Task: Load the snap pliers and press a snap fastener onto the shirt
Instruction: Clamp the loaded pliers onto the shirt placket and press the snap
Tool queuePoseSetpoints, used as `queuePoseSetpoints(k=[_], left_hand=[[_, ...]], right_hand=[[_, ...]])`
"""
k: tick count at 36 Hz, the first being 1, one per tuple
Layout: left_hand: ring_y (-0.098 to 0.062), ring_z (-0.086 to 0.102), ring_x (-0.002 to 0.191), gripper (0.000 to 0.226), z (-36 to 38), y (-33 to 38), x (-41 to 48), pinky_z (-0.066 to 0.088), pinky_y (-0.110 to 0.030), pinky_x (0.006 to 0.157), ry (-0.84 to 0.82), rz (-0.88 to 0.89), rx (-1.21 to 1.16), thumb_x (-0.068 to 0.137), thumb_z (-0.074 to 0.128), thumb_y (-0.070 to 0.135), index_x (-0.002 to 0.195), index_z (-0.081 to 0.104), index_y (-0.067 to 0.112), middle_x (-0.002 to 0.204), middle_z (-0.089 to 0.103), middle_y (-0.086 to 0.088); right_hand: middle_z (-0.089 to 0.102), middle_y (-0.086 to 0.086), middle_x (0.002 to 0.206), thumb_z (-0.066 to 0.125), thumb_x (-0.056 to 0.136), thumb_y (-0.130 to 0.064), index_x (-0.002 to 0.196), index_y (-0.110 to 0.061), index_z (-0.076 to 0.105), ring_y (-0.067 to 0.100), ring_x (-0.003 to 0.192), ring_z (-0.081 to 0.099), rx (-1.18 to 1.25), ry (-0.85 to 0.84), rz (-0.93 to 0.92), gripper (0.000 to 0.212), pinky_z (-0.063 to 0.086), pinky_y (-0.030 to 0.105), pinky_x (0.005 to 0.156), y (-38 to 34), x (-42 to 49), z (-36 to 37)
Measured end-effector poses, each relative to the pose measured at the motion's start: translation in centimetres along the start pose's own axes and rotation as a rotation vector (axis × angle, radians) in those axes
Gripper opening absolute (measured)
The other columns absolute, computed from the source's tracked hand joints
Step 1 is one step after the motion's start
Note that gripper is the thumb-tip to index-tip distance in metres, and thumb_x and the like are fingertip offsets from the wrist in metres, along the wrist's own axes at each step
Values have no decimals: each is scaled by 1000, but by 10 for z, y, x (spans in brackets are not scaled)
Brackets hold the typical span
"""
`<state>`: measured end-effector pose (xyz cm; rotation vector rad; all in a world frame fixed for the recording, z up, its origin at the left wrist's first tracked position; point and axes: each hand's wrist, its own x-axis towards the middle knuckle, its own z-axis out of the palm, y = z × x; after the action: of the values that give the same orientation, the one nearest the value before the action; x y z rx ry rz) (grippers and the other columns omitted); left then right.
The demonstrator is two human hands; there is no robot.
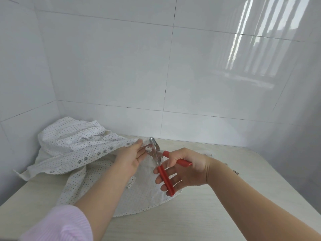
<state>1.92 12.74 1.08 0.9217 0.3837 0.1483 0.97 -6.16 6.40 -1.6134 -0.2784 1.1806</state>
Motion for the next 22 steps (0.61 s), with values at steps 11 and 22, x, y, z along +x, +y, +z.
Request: queuePoseSetpoints(k=[11,22], left_hand=[[-27,67,93,7,4,-3,-8,54,-40,86,-6,-64,-48,88,65,8,95,63,6,90,70,-14],[-26,65,93,27,10,-8,-7,57,-30,73,75,-31,-102,89,64,11,112,64,-3,109,69,-20]], right_hand=[[60,16,102,56,66,-23,106,-4,57,32,87,62,73,97,-52,45,51,46,87,3,20,11],[56,8,79,53,73,-9,97,-6,53,25,69,58,-10,166,-70,25,53,38,71,2,29,21]])
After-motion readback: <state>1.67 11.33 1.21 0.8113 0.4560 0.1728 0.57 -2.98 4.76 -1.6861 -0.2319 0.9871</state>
